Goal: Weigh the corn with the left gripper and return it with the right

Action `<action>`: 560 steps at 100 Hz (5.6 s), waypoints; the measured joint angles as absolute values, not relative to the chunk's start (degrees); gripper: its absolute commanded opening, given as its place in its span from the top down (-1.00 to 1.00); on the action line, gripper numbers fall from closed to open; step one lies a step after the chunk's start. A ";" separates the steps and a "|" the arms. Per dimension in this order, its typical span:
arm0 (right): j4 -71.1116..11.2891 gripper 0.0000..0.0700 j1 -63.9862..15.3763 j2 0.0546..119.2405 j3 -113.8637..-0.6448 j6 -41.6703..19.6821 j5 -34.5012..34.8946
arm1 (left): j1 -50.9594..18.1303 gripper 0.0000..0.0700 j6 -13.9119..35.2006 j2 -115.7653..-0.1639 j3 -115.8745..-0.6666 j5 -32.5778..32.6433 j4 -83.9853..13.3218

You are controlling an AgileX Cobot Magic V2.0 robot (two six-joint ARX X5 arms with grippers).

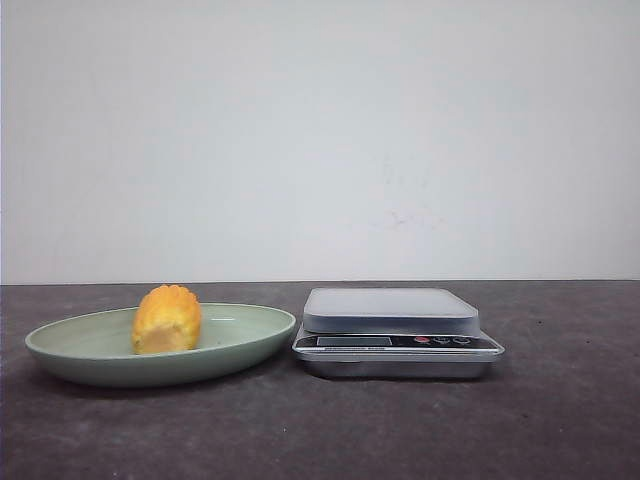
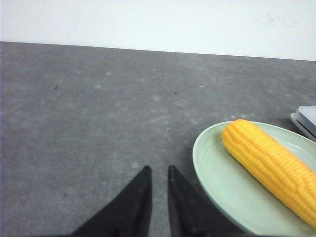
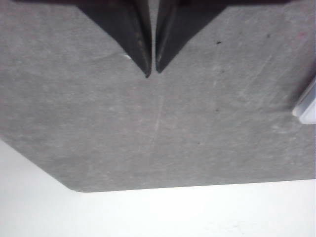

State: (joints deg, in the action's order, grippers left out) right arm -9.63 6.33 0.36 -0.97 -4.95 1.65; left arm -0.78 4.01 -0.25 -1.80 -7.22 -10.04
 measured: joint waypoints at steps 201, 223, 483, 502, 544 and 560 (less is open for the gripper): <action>-9.63 0.98 -2.83 0.34 -0.95 -4.95 1.54 | -0.78 0.97 18.94 -0.25 -1.80 -7.42 -10.04; -9.61 0.98 -2.83 0.34 -0.95 -4.95 1.52 | -0.78 0.97 19.38 -0.25 -1.80 -7.44 -10.04; -34.54 -0.64 -3.79 28.88 -56.10 -8.29 21.15 | -2.59 -0.93 23.49 -36.71 -60.80 -30.24 -43.07; -35.33 -0.64 -3.79 28.99 -56.10 -8.32 21.02 | -4.14 -0.91 22.39 -39.03 -60.80 -30.24 -43.09; -35.35 -0.64 -3.81 33.78 -56.10 -9.37 21.12 | -13.15 -0.58 18.06 -48.53 -60.80 -21.61 -43.18; -35.62 -0.64 -3.81 35.70 -56.10 -9.85 21.34 | -18.94 -0.58 17.65 -55.51 -60.80 -16.10 -43.13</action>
